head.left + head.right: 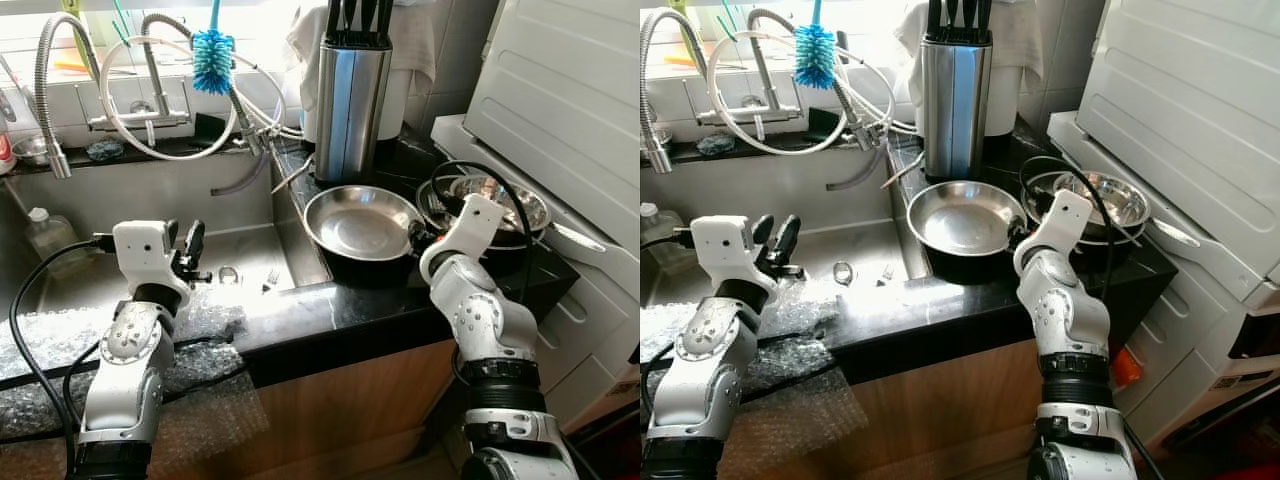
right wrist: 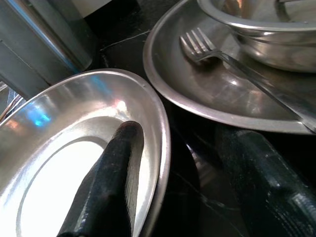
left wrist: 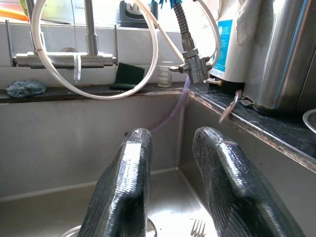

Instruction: Kitchen organization

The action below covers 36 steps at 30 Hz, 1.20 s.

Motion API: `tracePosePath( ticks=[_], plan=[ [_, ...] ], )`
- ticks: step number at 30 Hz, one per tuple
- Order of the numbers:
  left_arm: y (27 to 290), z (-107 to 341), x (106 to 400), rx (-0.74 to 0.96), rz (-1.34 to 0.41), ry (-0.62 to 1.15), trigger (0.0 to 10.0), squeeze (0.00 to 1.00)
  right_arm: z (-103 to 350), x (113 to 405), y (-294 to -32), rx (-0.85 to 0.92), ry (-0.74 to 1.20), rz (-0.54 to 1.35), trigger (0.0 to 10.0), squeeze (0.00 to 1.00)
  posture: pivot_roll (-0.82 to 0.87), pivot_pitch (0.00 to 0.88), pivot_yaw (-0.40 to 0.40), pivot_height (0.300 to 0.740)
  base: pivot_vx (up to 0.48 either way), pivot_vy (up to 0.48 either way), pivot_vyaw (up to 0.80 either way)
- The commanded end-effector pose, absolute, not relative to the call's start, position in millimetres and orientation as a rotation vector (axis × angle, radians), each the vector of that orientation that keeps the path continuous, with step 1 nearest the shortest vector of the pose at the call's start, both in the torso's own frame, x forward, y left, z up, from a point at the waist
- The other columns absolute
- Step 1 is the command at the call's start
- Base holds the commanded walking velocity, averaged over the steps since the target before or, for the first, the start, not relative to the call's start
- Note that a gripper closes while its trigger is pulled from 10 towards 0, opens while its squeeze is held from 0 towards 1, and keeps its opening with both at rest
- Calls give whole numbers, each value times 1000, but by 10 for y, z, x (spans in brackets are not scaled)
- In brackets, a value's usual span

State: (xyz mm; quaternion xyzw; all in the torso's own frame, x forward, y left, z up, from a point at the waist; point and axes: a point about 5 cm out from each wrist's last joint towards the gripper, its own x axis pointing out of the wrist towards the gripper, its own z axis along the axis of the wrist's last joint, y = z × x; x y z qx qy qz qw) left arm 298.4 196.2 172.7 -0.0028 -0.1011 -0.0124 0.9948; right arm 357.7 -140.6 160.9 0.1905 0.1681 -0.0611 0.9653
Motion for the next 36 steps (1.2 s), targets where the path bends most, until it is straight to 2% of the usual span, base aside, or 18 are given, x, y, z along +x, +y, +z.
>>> tracePosePath(
  ticks=[1, 15, 17, 36],
  plan=[
    [1941, 1721, 3001, 8, -26, -187, 10000, 0, 1666, 3613, -1371, 365, 337, -106, 10000, 0, -128, 0, -63, 740, 0, 0, 0],
    [1933, 1684, 2992, 16, -26, -168, 10000, 0, 1634, 3654, -1335, 332, 365, -73, 10000, 0, -127, 0, -72, 740, 0, 0, 0],
    [1933, 1680, 2994, 20, -28, -165, 10000, 0, 1625, 3654, -1326, 333, 368, -69, 0, 0, -126, 0, -72, 740, 0, 0, 0],
    [1876, 1663, 3006, 51, -69, -147, 10000, 0, 1595, 3654, -1272, 355, 386, -47, 0, 0, -122, 0, -71, 740, 0, 0, 0]
  ],
)
